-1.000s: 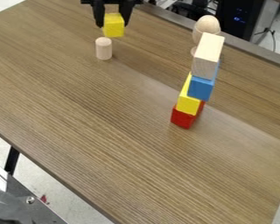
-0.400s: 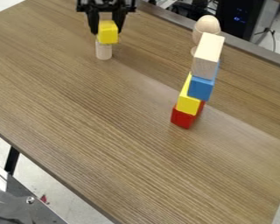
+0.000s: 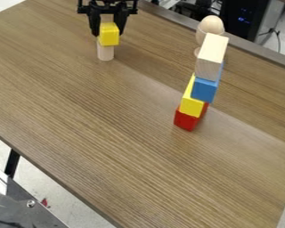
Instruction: Move the yellow cube on top of the cylinder
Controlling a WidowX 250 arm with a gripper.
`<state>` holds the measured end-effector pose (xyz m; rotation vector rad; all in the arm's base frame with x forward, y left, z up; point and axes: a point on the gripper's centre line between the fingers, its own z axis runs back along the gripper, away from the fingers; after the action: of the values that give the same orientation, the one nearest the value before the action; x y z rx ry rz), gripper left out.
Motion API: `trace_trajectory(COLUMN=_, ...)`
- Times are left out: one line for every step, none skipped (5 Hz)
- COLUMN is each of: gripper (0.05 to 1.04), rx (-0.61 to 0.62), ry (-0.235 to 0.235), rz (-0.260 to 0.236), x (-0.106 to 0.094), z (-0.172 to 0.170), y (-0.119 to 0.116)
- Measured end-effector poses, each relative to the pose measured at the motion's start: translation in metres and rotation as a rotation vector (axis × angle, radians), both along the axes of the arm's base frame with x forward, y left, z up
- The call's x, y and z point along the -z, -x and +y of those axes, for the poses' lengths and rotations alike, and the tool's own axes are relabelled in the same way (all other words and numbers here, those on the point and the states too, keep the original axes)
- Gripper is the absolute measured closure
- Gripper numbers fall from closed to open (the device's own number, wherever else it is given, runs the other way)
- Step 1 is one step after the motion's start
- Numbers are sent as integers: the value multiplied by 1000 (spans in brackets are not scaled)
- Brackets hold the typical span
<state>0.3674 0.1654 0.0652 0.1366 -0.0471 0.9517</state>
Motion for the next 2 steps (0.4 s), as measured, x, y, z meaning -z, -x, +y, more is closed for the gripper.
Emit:
trace_trajectory(gripper=163, rx=7, ry=-5, rz=-6, x=1, z=-1, y=-1)
trace_trajectory(gripper=79, rx=11, ry=-3, rz=-2, x=3, z=-3, y=-1)
